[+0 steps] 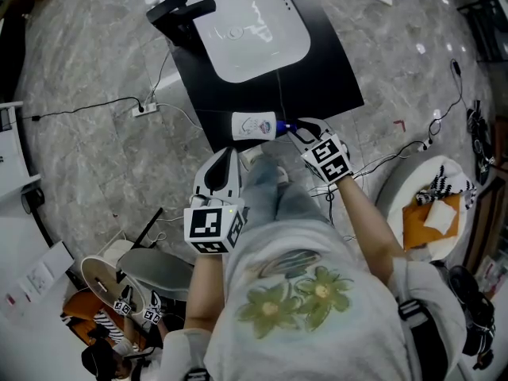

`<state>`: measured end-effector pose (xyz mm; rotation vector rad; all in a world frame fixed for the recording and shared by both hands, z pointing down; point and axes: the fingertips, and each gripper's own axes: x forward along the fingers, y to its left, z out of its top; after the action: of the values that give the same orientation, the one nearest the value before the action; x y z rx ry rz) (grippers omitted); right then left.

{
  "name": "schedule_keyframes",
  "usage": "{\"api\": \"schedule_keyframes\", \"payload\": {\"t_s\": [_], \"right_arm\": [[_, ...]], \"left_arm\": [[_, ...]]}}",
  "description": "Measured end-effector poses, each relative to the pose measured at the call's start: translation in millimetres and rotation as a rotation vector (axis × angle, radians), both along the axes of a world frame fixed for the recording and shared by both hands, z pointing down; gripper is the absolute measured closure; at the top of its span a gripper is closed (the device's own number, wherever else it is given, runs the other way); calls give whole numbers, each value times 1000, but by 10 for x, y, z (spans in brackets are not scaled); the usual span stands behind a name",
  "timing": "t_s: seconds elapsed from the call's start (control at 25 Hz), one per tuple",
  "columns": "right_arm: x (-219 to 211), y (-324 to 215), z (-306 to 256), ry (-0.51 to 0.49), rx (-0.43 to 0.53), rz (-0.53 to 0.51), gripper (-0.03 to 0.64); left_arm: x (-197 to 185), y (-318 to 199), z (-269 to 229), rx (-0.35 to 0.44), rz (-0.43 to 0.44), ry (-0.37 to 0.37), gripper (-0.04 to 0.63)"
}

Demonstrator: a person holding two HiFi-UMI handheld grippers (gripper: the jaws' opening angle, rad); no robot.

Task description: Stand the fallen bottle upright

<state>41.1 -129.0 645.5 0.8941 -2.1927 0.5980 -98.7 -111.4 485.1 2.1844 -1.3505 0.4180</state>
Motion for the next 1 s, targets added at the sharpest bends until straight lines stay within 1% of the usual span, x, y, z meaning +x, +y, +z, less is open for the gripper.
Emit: {"api": "schedule_keyframes", "payload": {"t_s": [0.28, 0.56, 1.0], "right_arm": [[57, -18, -125, 51, 33, 17, 492], [72, -37, -238, 70, 59, 34, 500], [39, -116, -529, 90, 141, 27, 509]], "left_arm": [[-41, -2, -50, 13, -1, 0, 577], [-54, -9, -127, 27, -5, -1, 577], [-82, 9, -220, 46, -12, 0, 577]]}}
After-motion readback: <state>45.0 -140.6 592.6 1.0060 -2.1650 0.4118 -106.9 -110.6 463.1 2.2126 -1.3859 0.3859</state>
